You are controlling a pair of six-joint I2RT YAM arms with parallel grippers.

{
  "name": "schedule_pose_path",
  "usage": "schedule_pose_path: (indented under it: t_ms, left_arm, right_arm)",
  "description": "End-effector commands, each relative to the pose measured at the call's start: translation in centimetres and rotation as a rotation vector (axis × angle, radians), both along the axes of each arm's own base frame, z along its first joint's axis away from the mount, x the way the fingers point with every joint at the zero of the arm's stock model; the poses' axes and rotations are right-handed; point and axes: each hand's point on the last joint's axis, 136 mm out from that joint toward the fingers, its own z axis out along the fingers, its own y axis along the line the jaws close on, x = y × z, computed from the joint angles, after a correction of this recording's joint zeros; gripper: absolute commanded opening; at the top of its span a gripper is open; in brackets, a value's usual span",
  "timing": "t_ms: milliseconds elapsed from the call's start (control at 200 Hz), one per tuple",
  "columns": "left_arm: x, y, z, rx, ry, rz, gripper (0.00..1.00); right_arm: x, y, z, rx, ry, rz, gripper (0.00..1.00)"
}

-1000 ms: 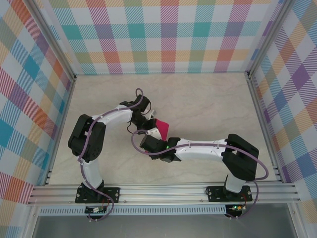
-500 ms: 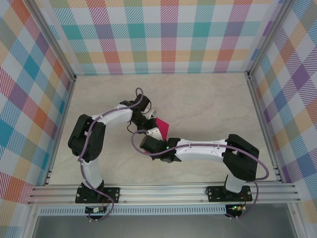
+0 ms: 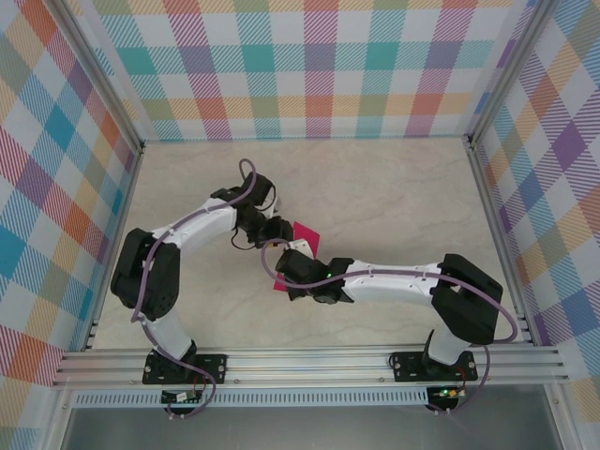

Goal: Fold a paper plane with a square sheet of paper (pick it up from the middle)
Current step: Fold the triangle a second time at the center of the table.

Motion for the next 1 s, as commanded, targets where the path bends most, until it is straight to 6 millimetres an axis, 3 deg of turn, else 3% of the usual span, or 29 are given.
schedule_pose_path:
  t_ms: [0,165,445,680,995]
  left_arm:
    - [0.9,3.6,1.0,0.07,-0.069,0.149,0.49]
    - [0.2,5.3,1.3,0.039,-0.1,0.233,0.5]
    - [-2.3,4.2,0.0,-0.055,-0.05,0.189,0.38]
    - [-3.5,3.5,-0.4,-0.124,-0.032,0.177,0.37]
    - [-4.4,3.0,-1.2,-0.152,0.0,0.162,0.36]
  right_arm:
    - [-0.2,1.2,1.2,0.147,0.056,0.059,0.03]
    - [0.6,0.8,1.4,0.275,0.147,0.083,0.03]
    - [2.3,-0.3,-0.3,0.293,0.243,0.086,0.05]
    - [3.2,-0.9,-2.4,0.244,0.304,0.065,0.05]
    - [3.9,-1.4,-3.4,0.238,0.355,0.057,0.07]
